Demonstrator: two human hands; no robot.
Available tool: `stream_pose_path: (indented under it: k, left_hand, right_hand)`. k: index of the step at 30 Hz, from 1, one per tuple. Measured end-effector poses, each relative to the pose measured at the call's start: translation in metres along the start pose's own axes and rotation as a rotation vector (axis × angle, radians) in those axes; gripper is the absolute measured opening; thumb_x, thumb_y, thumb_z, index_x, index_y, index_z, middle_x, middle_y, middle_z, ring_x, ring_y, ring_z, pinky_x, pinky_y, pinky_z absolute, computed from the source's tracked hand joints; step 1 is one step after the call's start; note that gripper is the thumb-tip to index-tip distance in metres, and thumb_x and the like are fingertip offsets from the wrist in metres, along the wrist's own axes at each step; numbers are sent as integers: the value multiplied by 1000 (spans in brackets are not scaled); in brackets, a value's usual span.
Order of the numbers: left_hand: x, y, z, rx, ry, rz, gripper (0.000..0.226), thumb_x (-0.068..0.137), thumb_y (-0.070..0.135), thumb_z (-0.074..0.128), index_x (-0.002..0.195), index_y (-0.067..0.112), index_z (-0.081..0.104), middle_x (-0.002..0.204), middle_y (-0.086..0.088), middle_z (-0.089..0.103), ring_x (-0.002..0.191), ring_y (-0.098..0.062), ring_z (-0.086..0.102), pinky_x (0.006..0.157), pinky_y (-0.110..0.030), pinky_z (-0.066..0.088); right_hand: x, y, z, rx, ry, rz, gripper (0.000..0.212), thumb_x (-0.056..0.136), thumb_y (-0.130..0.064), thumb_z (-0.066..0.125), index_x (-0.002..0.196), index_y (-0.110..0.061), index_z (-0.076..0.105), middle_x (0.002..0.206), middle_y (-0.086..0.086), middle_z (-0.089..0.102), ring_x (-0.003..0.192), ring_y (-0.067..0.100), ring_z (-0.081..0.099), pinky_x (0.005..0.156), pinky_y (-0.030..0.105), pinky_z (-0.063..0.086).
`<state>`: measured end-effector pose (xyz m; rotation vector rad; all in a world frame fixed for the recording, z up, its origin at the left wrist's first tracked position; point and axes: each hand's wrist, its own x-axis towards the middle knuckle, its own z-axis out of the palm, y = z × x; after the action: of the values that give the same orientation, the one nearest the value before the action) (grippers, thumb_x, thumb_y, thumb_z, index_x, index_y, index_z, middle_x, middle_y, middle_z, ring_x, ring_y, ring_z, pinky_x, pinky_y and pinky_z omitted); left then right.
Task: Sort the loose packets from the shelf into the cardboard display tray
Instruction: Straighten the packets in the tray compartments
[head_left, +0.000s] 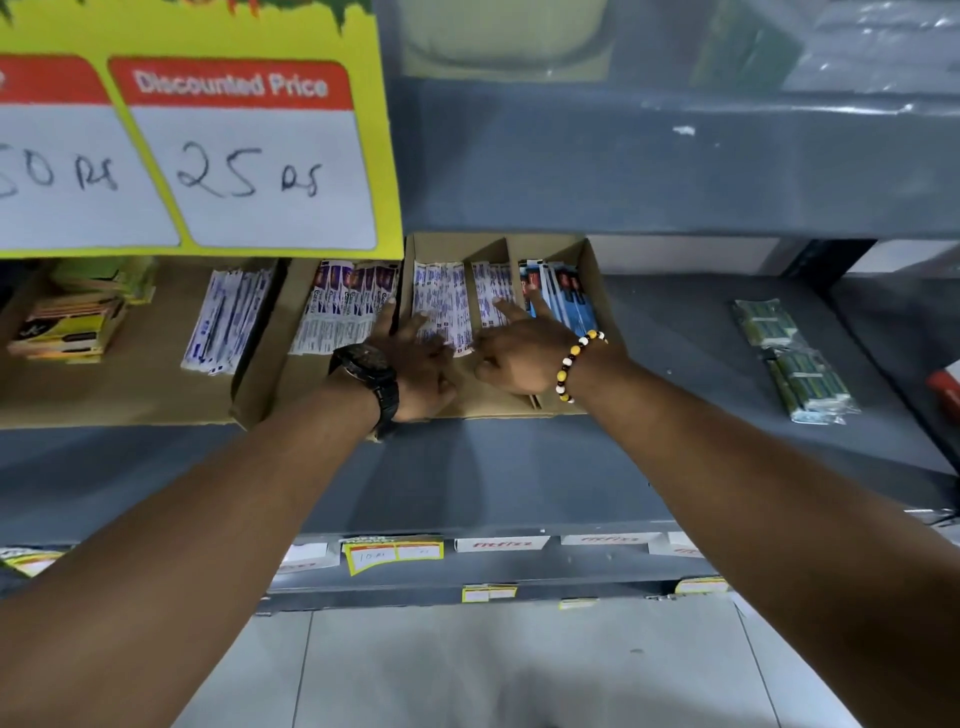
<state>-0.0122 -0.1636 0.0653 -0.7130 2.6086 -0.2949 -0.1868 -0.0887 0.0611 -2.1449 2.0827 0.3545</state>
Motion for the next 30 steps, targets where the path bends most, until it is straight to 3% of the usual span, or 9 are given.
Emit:
stream_pose_path:
  k: [5, 8, 12, 15, 17, 21, 23, 26, 30]
  left_hand:
    - [0, 1, 2, -38, 20, -45, 70, 94, 52, 7, 156, 22, 16, 168, -1, 11, 153, -29, -7, 116, -60, -15]
    - [-8, 5, 1, -78, 112, -67, 66, 97, 49, 15, 157, 21, 15, 167, -2, 14, 153, -29, 0, 118, -60, -10]
    - [-19, 13, -6, -168, 166, -40, 69, 94, 51, 20, 157, 24, 12, 168, -1, 8, 153, -28, -3, 119, -59, -7]
    - [-20, 24, -23, -251, 189, 13, 71, 93, 52, 18, 157, 23, 10, 168, -1, 5, 153, -28, -5, 120, -57, -6]
    - [-17, 36, -35, -287, 192, 45, 65, 98, 49, 21, 157, 23, 12, 168, 0, 6, 153, -28, -4, 120, -57, -4]
    - [-1, 62, -56, -314, 154, 87, 62, 102, 50, 16, 157, 24, 14, 168, 1, 6, 153, -26, -5, 120, -56, -7]
    - [6, 76, -63, -309, 128, 88, 62, 102, 51, 17, 157, 24, 15, 168, 2, 7, 154, -25, -4, 121, -54, -8]
    - [15, 88, -66, -266, 103, 82, 62, 101, 50, 20, 156, 23, 22, 167, 3, 15, 154, -25, -1, 121, -56, -5]
    - [29, 97, -65, -187, 60, 103, 59, 97, 51, 17, 149, 30, 35, 162, 7, 30, 153, -27, 5, 119, -60, -6]
  right_hand:
    - [-3, -3, 1, 15, 4, 7, 50, 99, -45, 24, 125, -26, 62, 140, -10, 55, 150, 33, 12, 113, 68, -6]
    - [-12, -1, -5, 76, 118, 16, 41, 99, -38, 33, 123, -23, 62, 140, -9, 55, 149, 33, 19, 115, 66, 1]
    - [-38, 18, -10, 226, 274, 117, 56, 91, -43, 29, 135, -21, 55, 149, -4, 50, 146, 28, 26, 118, 59, 7]
    - [-60, 40, -3, 212, 364, 181, 56, 85, -41, 33, 128, -18, 61, 142, 1, 56, 142, 30, 34, 117, 56, 14]
    - [-76, 54, 3, 170, 332, 168, 53, 87, -40, 34, 126, -16, 62, 139, 3, 58, 141, 31, 34, 115, 60, 16]
    - [-100, 71, 8, 138, 254, 129, 86, 73, -58, 9, 132, -19, 58, 143, 3, 54, 144, 29, 29, 116, 61, 11]
    - [-107, 75, 11, 111, 195, 122, 91, 74, -60, 2, 140, -21, 52, 150, 0, 47, 147, 29, 22, 117, 59, 6]
    - [-107, 80, 17, 101, 148, 90, 87, 76, -57, 1, 138, -25, 53, 149, -6, 48, 148, 30, 19, 117, 62, 3]
    - [-104, 90, 24, 115, 107, 86, 53, 95, -44, 26, 137, -29, 54, 147, -9, 51, 149, 31, 15, 115, 66, -3]
